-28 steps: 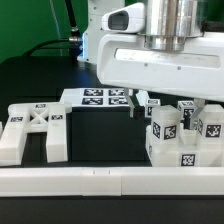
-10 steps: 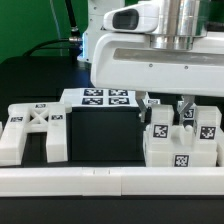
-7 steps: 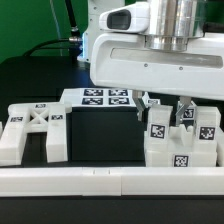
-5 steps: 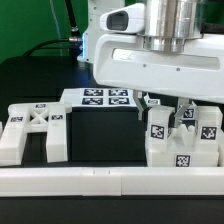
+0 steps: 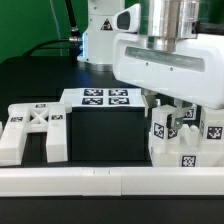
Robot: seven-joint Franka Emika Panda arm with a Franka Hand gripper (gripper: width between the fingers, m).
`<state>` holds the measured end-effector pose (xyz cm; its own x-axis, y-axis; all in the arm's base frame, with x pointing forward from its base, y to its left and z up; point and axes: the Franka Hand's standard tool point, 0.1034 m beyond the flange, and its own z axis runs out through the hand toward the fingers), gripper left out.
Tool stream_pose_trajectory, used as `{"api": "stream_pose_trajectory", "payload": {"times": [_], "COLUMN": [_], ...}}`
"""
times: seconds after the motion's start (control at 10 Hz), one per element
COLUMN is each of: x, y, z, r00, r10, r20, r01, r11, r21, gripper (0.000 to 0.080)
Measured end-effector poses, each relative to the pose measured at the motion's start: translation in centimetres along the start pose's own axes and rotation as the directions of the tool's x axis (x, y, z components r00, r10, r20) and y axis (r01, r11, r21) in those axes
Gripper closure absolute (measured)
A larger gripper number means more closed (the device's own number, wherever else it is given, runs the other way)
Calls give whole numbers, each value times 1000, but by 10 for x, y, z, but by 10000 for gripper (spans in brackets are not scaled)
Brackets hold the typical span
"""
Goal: Assemble chair
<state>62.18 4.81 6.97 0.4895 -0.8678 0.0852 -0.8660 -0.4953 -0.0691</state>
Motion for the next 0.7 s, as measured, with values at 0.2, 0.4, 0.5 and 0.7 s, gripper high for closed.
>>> {"api": "stream_pose_trajectory", "payload": {"times": [0.2, 0.4, 0.5, 0.7], "x": [1, 1, 0, -2], "y": [1, 1, 1, 0], "z": [0, 0, 0, 1], "r00": [995, 996, 998, 1000], "r10": [104, 90, 59, -3], "r20": [2, 2, 2, 2], "r01": [-104, -90, -59, 3], "r11": [995, 996, 998, 1000], "r21": [8, 7, 7, 6], "gripper": [508, 490, 316, 187]}}
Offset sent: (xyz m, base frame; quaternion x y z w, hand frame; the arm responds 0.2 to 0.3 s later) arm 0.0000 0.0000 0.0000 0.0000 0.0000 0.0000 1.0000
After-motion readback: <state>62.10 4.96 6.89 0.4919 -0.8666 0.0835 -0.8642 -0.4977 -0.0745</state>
